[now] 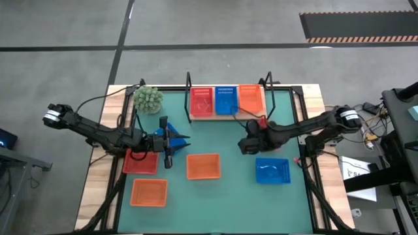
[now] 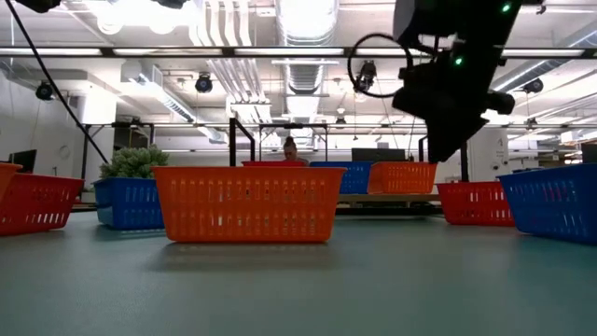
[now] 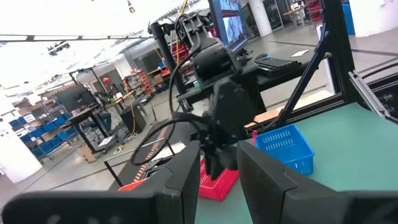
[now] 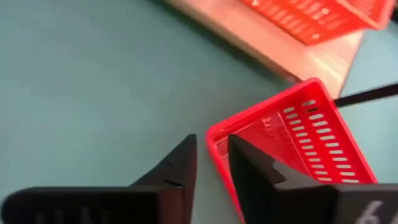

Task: Stack baskets on shelf by color
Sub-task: Stack the right red bin on top of the red bin on the shelf

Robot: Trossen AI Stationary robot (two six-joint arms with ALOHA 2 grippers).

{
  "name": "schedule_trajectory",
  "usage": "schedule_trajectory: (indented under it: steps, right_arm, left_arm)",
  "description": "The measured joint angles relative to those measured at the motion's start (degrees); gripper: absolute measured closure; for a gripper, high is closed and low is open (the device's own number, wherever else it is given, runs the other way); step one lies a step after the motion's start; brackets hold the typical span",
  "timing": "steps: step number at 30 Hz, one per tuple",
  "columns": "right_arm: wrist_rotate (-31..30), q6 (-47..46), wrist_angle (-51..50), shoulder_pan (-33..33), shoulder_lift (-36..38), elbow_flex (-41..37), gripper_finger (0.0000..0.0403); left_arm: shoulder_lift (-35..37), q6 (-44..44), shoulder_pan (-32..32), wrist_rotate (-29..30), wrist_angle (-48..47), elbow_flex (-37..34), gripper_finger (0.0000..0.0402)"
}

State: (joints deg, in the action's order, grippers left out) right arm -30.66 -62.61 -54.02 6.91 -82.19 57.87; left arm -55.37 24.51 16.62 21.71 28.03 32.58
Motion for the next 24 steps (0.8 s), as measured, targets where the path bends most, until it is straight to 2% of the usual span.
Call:
schedule_trajectory:
  steps: [4, 9, 24]
  right_arm:
    - [-0.5, -7.6, 0.4, -3.2, -0.2, 0.0, 0.0265]
    - [-0.4, -11.2, 0.3, -5.5, -0.8, 0.0, 0.0231]
    - [-0.6, -15.8, 0.7, -6.2, -9.3, -0.1, 0.0231]
  left_arm:
    - [0.0, 0.2, 0.0, 0.0, -0.1, -0.1, 0.0311]
    - [0.0, 0.2, 0.0, 0.0, -0.2, -0.2, 0.0311]
    - [0.0, 0.2, 0.0, 0.0, -0.4, -0.2, 0.0311]
